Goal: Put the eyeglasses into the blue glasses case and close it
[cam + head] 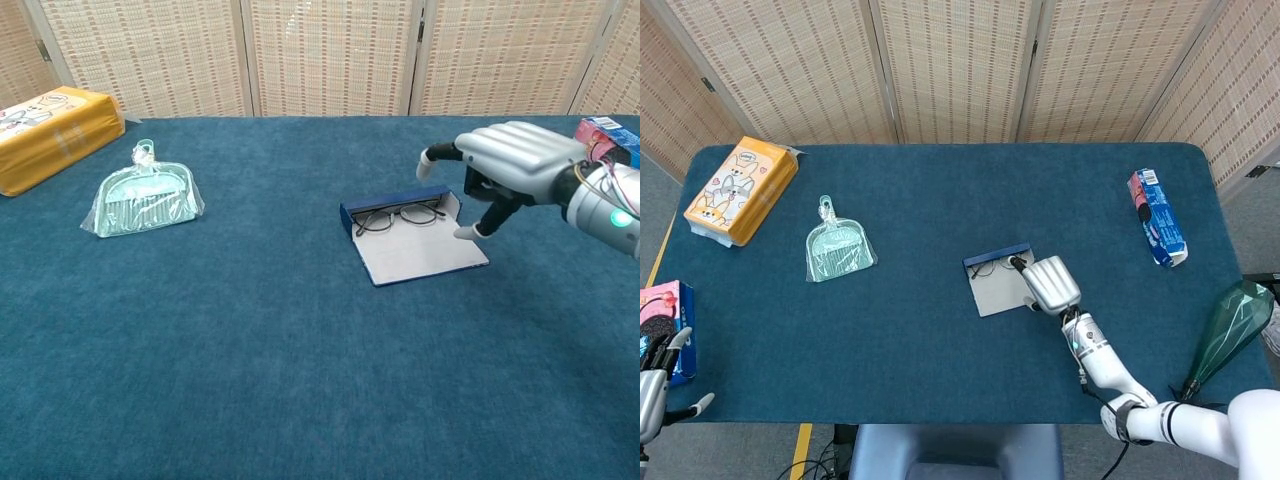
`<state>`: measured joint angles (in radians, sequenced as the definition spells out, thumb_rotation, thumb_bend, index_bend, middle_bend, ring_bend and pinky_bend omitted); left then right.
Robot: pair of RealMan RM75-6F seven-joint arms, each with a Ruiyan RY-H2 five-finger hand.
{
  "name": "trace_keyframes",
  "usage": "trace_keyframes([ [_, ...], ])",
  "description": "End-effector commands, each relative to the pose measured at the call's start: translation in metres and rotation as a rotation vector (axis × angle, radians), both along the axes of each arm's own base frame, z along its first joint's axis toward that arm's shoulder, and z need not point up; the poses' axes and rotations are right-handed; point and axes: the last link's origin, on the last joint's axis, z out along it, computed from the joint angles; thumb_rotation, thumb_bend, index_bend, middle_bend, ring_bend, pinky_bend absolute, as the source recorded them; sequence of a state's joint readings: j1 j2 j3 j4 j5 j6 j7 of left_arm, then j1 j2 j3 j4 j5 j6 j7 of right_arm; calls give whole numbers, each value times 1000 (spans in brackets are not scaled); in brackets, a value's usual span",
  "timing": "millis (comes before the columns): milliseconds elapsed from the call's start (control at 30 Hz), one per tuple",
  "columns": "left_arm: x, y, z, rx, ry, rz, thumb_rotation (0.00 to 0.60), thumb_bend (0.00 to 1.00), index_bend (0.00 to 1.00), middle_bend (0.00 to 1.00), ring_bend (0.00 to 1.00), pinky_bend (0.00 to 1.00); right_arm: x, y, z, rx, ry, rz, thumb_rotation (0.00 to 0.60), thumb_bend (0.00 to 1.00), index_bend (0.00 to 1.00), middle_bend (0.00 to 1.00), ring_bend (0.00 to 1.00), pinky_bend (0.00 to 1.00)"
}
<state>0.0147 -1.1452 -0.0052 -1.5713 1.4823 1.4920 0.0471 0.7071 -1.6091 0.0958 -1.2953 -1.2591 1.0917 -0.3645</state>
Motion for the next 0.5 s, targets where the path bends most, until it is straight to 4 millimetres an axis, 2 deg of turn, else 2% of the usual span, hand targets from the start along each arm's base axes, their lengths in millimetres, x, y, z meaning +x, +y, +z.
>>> trace_keyframes([
  [33, 2, 1, -2, -7, -2, -8, 600, 164, 85, 149, 106, 282, -15, 4, -2, -13, 22, 3, 600, 147, 316, 1000, 1000, 846],
  [500, 1, -2, -2, -15, -3, 11, 600, 164, 85, 150, 106, 282, -37, 1, -26, -8, 65, -9, 600, 145, 333, 1000, 1000, 846],
])
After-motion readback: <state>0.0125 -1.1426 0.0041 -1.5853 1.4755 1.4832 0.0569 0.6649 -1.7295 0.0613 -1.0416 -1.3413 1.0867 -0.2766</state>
